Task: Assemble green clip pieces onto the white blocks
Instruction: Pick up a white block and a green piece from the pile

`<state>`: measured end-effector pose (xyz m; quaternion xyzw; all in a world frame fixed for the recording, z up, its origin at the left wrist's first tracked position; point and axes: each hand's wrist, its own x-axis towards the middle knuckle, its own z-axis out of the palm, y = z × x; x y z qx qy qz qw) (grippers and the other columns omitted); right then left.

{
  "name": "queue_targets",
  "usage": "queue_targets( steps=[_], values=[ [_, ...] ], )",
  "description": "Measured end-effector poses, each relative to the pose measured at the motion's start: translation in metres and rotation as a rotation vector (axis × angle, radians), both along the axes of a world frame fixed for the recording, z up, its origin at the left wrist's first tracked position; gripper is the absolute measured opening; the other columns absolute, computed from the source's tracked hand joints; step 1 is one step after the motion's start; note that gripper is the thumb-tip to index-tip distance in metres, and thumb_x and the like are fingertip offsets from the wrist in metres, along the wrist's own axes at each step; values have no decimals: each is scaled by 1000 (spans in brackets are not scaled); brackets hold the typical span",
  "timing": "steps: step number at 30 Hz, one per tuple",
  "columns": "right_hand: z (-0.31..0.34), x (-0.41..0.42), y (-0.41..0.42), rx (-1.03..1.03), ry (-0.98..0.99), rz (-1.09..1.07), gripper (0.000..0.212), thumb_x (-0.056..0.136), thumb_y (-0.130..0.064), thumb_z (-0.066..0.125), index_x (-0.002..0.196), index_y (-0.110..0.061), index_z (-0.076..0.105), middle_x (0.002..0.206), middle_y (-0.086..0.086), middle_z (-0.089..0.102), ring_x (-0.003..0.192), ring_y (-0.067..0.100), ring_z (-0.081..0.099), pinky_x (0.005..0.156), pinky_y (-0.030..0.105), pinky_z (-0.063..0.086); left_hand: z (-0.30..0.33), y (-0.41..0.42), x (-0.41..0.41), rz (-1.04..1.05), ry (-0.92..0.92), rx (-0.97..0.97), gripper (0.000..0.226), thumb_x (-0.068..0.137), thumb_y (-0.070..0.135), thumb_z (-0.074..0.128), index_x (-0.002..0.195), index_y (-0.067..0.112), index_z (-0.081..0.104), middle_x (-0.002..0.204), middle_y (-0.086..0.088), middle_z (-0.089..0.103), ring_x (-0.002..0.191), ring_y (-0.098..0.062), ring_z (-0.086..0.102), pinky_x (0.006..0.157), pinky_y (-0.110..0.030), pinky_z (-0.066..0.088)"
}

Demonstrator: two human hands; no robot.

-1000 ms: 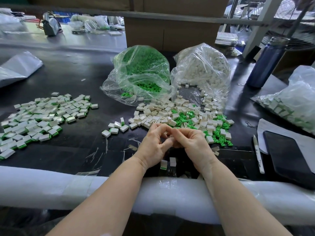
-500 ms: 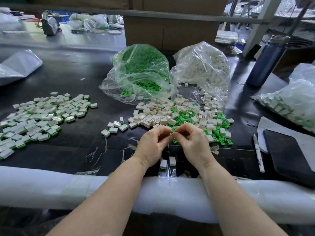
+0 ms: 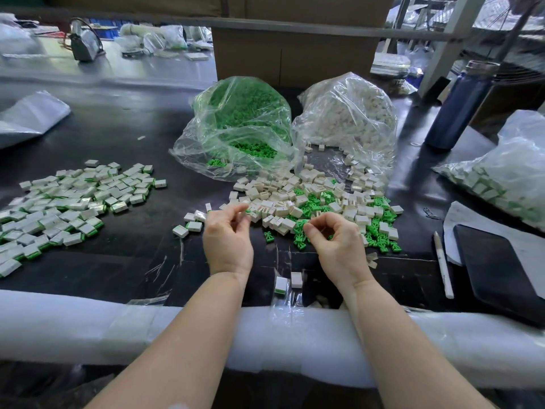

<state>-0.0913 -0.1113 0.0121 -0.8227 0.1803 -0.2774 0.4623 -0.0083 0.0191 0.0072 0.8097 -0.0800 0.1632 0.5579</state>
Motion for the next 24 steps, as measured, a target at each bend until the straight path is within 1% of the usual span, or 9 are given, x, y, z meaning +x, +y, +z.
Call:
queue_targets(
  steps=[2,3,5,7,11,14,18,21,24],
  values=[
    [1,0,1,14,6,-5,10,85,-16,67,75,-15,64,71,-4,60,71,16,56,74,37,51,1,3,2,77,24,-2,21,88,1,57,105,7,69,101,-3,44,85,-17,54,79,0,31],
    [1,-1,1,29,8,-9,10,85,-16,67,75,-15,64,72,-2,61,73,19,57,76,38,51,0,4,3,95,49,5,23,88,0,56,108,4,67,105,-3,40,92,-19,53,81,1,30],
    [2,-1,0,46,17,-12,10,85,-16,67,76,-15,64,74,0,62,77,21,58,78,41,52,0,4,4,118,107,54,26,89,-1,54,113,-1,63,118,-9,39,107,-26,51,90,-7,30],
    [2,-2,0,46,21,-11,9,85,-17,67,76,-14,65,75,1,63,78,22,59,79,42,52,-1,4,3,134,135,140,27,88,-1,52,114,-4,60,128,-16,37,117,-32,43,97,-16,28],
    [2,-1,0,50,27,-28,10,84,-17,68,76,-13,65,74,1,63,78,22,58,79,43,51,0,0,1,147,210,323,27,89,8,52,112,-6,58,135,-16,29,124,-34,28,101,-29,26],
    [1,-1,-1,32,37,-32,10,84,-17,68,76,-14,65,73,0,62,76,20,57,77,41,51,0,-2,-1,149,230,437,33,89,13,53,120,3,52,139,-12,23,128,-32,21,104,-40,25],
    [1,-2,0,14,41,-27,10,85,-17,68,75,-15,65,71,-2,61,73,18,57,75,38,51,-3,-6,0,105,222,625,45,92,23,48,135,12,40,147,-9,12,138,-28,6,115,-46,6],
    [1,-2,0,5,41,-27,10,85,-17,68,76,-14,65,71,-1,62,73,18,57,75,37,51,-5,-7,1,96,221,725,42,93,31,46,131,13,45,148,-5,15,139,-24,2,115,-47,2],
    [0,-1,0,-34,47,-18,10,84,-17,68,76,-13,65,69,-2,61,71,19,56,73,36,50,-5,-4,0,105,208,624,30,92,33,50,116,18,59,138,-2,31,135,-22,12,114,-45,5]
  ],
)
